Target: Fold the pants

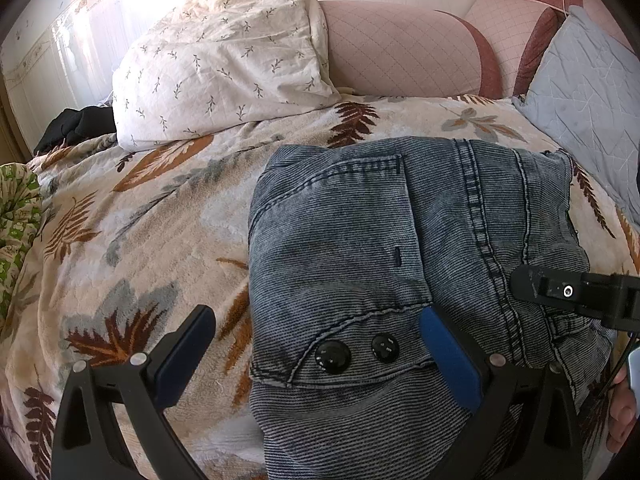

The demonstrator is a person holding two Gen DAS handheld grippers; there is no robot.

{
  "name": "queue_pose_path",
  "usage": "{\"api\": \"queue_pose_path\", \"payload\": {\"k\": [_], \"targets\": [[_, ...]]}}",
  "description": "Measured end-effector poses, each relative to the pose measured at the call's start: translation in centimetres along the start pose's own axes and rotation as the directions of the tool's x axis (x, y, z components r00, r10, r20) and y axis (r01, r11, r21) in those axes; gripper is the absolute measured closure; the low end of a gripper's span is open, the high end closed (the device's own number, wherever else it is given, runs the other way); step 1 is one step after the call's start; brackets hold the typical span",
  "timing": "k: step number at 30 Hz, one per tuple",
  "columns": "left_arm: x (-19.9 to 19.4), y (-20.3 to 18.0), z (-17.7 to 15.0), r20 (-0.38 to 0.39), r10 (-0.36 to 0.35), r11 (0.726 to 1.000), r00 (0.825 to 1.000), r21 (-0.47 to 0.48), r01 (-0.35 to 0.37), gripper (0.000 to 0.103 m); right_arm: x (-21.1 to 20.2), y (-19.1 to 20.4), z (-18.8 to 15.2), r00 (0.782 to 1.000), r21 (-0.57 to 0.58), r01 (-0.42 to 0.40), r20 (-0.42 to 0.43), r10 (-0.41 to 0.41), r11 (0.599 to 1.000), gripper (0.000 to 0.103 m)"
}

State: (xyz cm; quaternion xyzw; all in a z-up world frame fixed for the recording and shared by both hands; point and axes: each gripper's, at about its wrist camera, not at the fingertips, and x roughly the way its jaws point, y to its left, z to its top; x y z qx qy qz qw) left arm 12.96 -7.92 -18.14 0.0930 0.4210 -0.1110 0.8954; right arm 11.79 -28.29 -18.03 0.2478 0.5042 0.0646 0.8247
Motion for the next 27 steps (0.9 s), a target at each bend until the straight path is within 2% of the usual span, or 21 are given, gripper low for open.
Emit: {"api": "queue_pose_path", "payload": {"k": [12, 16, 18, 22, 27], "targets": [[-0.5, 0.2, 0.1, 0.003, -0.003, 1.000, 1.000, -0.002, 0.003, 0.000, 0.0, 0.1, 0.0, 1.000, -0.001, 0.000, -0.002, 0.000, 1.000, 0.016], [-2.9, 1.3, 0.6, 0.088, 0.004, 1.000, 0.996, -0.005, -0.003, 0.000, -0.3, -0.3, 0.5, 1.000, 0.009, -0.010, -0.027, 0.010, 1.000, 0.017], [-4.1, 2.4, 1.0, 0.117, 0.012, 1.000, 0.993, -0.006, -0.012, 0.000, -1.4, -1.2, 1.0, 1.000, 0.041, -0.011, 0.008, 0.011, 0.999, 0.017], [-4.1, 4.4, 1.1, 0.044, -0.019, 0.999, 0.999, -0.029, 0.020, 0.000, -3.8, -3.8, 1.5, 0.995, 0.133, -0.068, 0.084, 0.057, 0.989, 0.017], [-3.8, 5.5, -0.4, -0.005, 0.004, 0.999, 1.000, -0.048, -0.005, 0.000, -5.0, -4.6, 1.5, 0.991, 0.156, -0.099, 0.109, 0.082, 0.983, 0.017]]}}
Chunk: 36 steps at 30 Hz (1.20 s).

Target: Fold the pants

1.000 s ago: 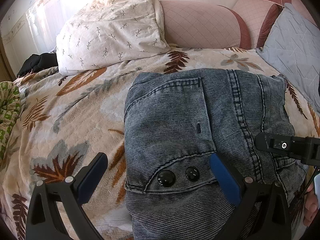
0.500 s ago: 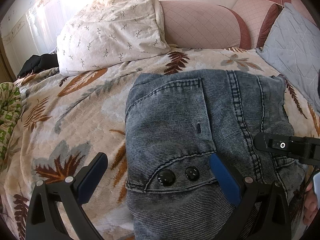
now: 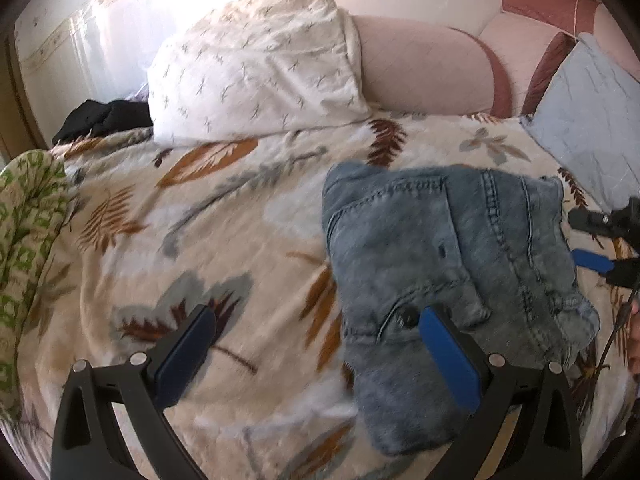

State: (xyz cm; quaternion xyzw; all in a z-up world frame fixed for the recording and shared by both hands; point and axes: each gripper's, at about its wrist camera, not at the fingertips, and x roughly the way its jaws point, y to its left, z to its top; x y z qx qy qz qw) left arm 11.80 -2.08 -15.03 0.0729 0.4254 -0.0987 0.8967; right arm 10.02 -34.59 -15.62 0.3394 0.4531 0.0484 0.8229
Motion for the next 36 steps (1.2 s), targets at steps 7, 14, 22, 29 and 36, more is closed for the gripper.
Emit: {"api": "queue_pose_path", "payload": {"k": [7, 14, 22, 29, 36], "targets": [[-0.8, -0.9, -0.6, -0.012, -0.060, 0.998, 0.998, -0.018, 0.059, 0.000, -0.1, -0.1, 0.2, 1.000, 0.025, 0.005, -0.004, -0.004, 1.000, 0.017], [-1.3, -1.2, -0.2, -0.004, -0.060, 0.998, 0.998, -0.036, 0.060, 0.000, 0.1, 0.3, 0.1, 1.000, 0.021, 0.003, -0.009, -0.002, 1.000, 0.017], [-0.2, -1.0, 0.5, -0.039, -0.073, 0.995, 0.997, -0.075, 0.070, 0.000, -0.1, 0.5, 0.2, 1.000, 0.024, 0.005, -0.006, -0.005, 1.000, 0.017], [-0.1, -2.2, 1.2, -0.048, -0.094, 0.995, 0.994, -0.046, 0.091, 0.000, -0.5, -0.2, 0.4, 0.999, 0.051, 0.035, 0.006, -0.035, 0.998, 0.017], [0.7, -3.4, 1.4, -0.082, -0.116, 0.993, 0.990, -0.037, 0.114, 0.000, -0.4, -0.2, 0.3, 0.999, 0.045, 0.051, -0.002, -0.051, 0.998, 0.017]]}}
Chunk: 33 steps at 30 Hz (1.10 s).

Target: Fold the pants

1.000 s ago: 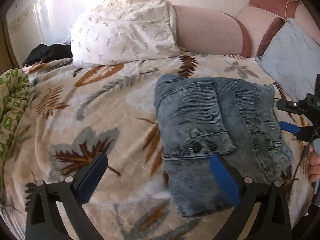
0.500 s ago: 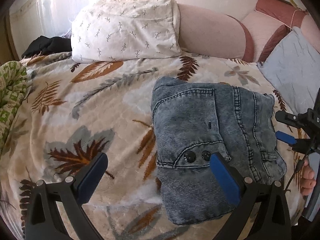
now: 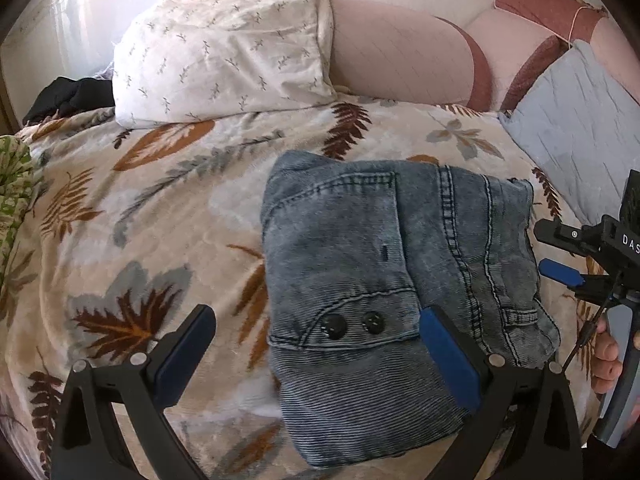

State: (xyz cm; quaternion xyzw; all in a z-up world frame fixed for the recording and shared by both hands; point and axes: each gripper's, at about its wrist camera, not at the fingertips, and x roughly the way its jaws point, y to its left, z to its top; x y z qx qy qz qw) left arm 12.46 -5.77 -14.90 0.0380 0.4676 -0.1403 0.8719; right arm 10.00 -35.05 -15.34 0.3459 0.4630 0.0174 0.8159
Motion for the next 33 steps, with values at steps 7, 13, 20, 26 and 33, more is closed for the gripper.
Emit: {"api": "queue_pose_path", "payload": {"k": [7, 13, 20, 26, 33], "targets": [[0.5, -0.3, -0.1, -0.014, -0.013, 1.000, 1.000, -0.001, 0.013, 0.000, 0.2, 0.3, -0.2, 1.000, -0.004, -0.001, -0.011, 0.001, 1.000, 0.017], [1.0, -0.2, 0.1, -0.027, -0.028, 0.999, 0.999, -0.017, 0.027, 0.000, 0.4, 0.3, -0.2, 1.000, -0.008, 0.000, -0.020, 0.000, 1.000, 0.017], [1.5, -0.3, 0.2, -0.029, -0.058, 0.998, 0.998, -0.040, 0.056, 0.000, 0.8, 0.7, -0.4, 0.999, -0.023, 0.003, -0.035, -0.004, 1.000, 0.017], [2.2, -0.5, 0.3, -0.046, -0.067, 0.997, 0.997, -0.048, 0.065, 0.000, 1.2, 1.0, -0.6, 0.999, -0.032, -0.002, -0.047, 0.000, 0.999, 0.017], [3.1, -0.5, 0.2, -0.069, -0.083, 0.995, 0.994, -0.066, 0.079, 0.000, 1.7, 1.4, -0.9, 0.998, -0.047, -0.003, -0.068, 0.000, 0.999, 0.017]]}}
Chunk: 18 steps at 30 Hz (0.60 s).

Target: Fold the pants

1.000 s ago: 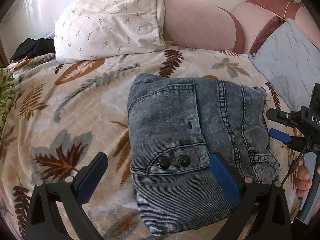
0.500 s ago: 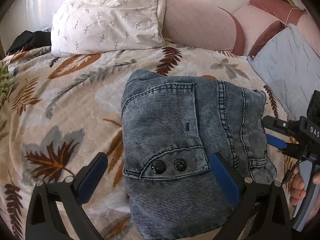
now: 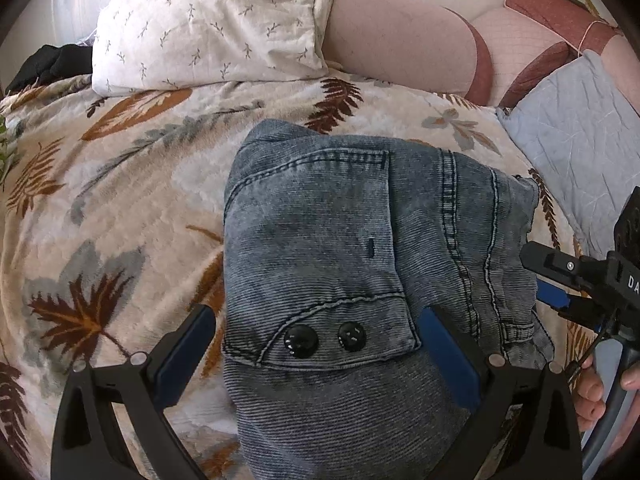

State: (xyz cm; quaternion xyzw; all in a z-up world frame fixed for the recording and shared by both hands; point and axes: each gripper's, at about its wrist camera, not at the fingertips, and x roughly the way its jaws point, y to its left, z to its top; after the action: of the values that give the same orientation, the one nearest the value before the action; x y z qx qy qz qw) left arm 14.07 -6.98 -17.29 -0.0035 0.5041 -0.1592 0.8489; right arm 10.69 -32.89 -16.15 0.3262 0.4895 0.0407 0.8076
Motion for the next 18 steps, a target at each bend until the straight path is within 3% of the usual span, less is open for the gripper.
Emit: {"api": "queue_pose_path", "payload": {"k": [18], "targets": [[2.4, 1.4, 0.1, -0.092, -0.099, 0.991, 0.991, -0.097, 0.090, 0.000, 1.7, 0.9, -0.8, 0.999, -0.037, 0.023, -0.048, -0.025, 0.999, 0.017]]}}
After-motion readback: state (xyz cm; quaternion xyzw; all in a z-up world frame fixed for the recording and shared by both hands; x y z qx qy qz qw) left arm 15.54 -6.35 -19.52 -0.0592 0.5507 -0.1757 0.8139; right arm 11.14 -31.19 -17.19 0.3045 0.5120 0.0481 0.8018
